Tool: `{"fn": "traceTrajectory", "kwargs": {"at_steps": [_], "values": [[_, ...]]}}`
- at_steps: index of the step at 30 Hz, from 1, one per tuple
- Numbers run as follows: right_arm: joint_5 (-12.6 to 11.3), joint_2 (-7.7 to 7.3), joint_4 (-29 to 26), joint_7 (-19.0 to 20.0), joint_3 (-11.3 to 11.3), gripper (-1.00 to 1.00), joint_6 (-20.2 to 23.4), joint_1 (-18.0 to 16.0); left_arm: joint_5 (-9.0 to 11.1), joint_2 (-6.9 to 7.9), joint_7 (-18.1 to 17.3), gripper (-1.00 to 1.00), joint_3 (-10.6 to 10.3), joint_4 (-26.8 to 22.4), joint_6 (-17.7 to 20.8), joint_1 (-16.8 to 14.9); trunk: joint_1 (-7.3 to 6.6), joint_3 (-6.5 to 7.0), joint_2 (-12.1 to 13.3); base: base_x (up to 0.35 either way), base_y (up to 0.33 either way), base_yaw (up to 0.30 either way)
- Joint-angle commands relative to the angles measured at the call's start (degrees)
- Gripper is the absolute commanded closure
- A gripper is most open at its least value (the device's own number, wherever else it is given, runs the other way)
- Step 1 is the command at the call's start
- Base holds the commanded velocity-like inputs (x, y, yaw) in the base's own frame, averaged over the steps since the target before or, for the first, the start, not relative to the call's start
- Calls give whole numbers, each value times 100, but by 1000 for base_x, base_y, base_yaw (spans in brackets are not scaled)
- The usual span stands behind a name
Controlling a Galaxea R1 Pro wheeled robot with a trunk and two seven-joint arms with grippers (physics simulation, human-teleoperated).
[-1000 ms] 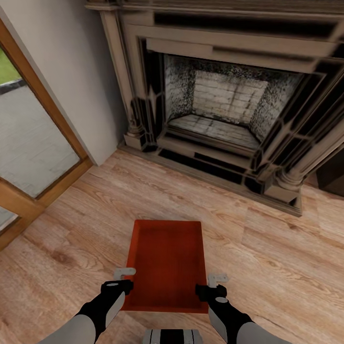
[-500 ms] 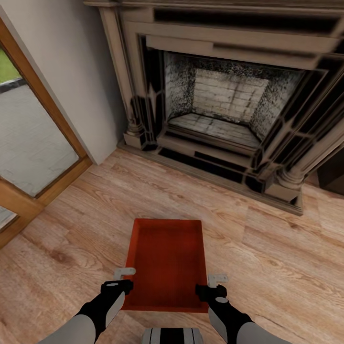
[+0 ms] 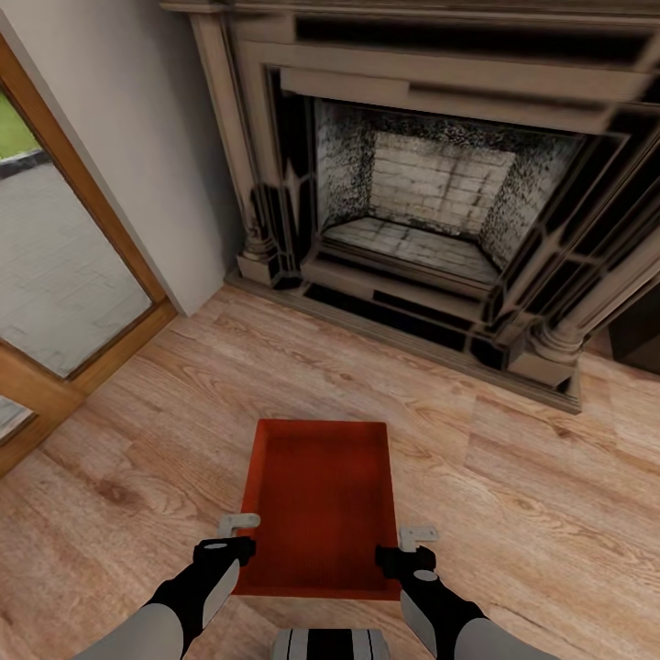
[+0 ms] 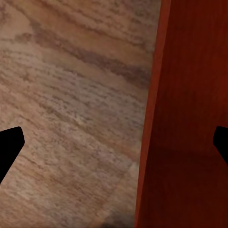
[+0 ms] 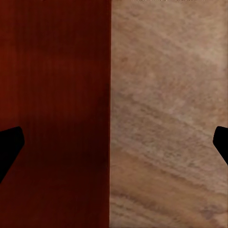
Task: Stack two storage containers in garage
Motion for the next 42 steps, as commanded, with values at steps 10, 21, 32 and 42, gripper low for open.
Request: {"fn": "traceTrajectory", "kwargs": {"at_steps": [10, 21, 32, 42], "values": [[-56, -13, 13, -27, 49, -100, -24, -1, 46, -4, 34, -100, -64, -2, 36, -1, -1, -3, -1, 0, 0, 0], [-55, -19, 14, -27, 49, -100, -26, -1, 37, -29, -1, -100, -68, 41, 38, -1, -1, -3, -1, 0, 0, 0], [-64, -11, 21, -27, 55, -100, -25, -1, 46, -42, -25, -100, -63, 40, 29, -1, -1, -3, -1, 0, 0, 0], [-64, -10, 22, -27, 53, -100, -24, -3, 46, -48, -26, -100, -59, 33, 29, 3, 43, -39, -82, 0, 0, 0]]}}
